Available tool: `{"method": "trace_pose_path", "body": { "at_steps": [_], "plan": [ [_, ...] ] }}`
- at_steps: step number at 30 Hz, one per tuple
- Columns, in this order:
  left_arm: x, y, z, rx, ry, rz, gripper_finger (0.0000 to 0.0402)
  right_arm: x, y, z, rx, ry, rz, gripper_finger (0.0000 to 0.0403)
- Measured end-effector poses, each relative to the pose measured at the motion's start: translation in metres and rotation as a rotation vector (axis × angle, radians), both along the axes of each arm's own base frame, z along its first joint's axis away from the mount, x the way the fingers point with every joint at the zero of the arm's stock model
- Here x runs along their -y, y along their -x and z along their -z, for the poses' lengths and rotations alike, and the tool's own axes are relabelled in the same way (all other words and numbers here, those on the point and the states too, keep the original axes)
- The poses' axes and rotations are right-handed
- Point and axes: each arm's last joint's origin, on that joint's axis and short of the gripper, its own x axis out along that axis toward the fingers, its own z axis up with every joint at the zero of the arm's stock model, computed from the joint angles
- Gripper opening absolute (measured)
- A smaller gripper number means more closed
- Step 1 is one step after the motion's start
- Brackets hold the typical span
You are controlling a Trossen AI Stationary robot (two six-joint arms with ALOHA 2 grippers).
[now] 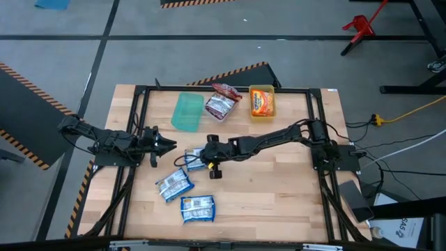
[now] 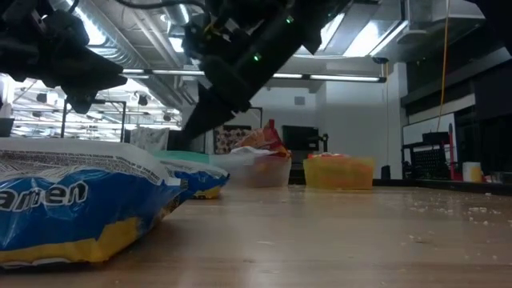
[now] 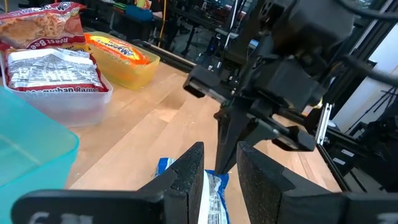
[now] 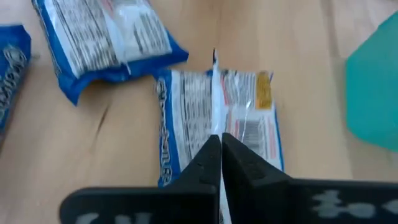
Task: Sort Maruchan noodles
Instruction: Put the top blue noodle pack into the blue bin
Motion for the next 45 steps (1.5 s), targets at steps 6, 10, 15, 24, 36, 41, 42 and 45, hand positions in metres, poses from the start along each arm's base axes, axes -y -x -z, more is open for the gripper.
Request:
{"method": "trace_pose_path", "body": {
  "at_steps": [6,10,15,24,36,41,42,45],
  "plan": [
    [0.000,0.000,0.000,0.000,0.000,0.000,0.0090,0.005,0.005,0.000,-0.100,0.073,0.028,0.0017],
    [0.000,0.000,0.001,-0.009,-0.003,0.001,0.0090,0.011,0.016,0.007,-0.239,0.112,0.025,0.0071],
    [0.000,0.000,0.002,-0.025,-0.008,0.001,0.0090,0.012,0.019,0.009,-0.288,0.104,-0.035,0.0171],
    [0.000,0.000,0.002,-0.025,-0.009,0.001,0.0090,0.012,0.014,0.007,-0.232,0.105,-0.038,0.0271],
    [0.000,0.000,0.002,-0.027,-0.012,0.001,0.0090,0.031,0.008,0.033,-0.273,0.092,-0.034,0.0253],
    [0.000,0.000,0.002,-0.028,-0.020,-0.007,0.0090,0.032,0.007,0.033,-0.265,0.109,-0.025,0.0243],
    [-0.001,0.000,0.002,-0.028,-0.021,-0.015,0.0090,0.032,0.007,0.033,-0.264,0.110,-0.026,0.0232],
    [-0.001,0.000,0.002,-0.028,-0.022,-0.024,0.0090,0.032,0.007,0.032,-0.257,0.112,-0.029,0.0184]
  ]
}}
